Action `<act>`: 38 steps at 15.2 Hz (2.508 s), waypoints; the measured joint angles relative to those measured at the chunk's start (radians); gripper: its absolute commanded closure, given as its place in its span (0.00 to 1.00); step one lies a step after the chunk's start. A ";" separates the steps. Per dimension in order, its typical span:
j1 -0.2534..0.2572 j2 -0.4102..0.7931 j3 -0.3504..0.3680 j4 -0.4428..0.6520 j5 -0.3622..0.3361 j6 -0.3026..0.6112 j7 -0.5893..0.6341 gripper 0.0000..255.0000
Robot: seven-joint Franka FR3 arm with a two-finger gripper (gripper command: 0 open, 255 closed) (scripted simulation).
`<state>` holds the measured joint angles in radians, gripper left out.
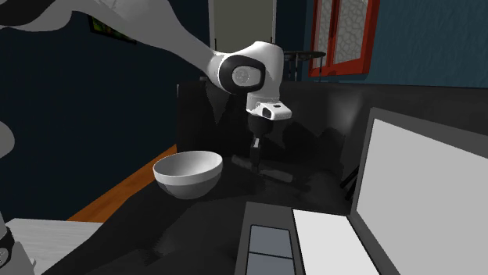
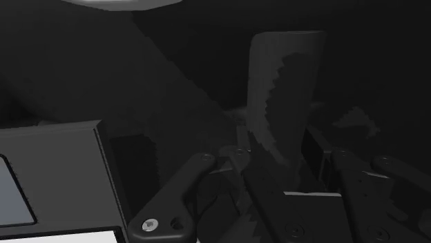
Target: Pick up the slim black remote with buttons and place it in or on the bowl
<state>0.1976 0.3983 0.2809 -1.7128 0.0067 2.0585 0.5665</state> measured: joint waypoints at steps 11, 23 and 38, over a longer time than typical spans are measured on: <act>-0.004 -0.046 0.005 0.085 0.011 -0.129 0.003 1.00; -0.001 -0.070 0.010 0.213 0.016 -0.281 0.013 1.00; -0.027 -0.665 0.007 -0.489 0.192 -0.159 -0.078 1.00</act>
<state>0.1709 -0.2663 0.2879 -2.2022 0.1986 1.8997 0.4888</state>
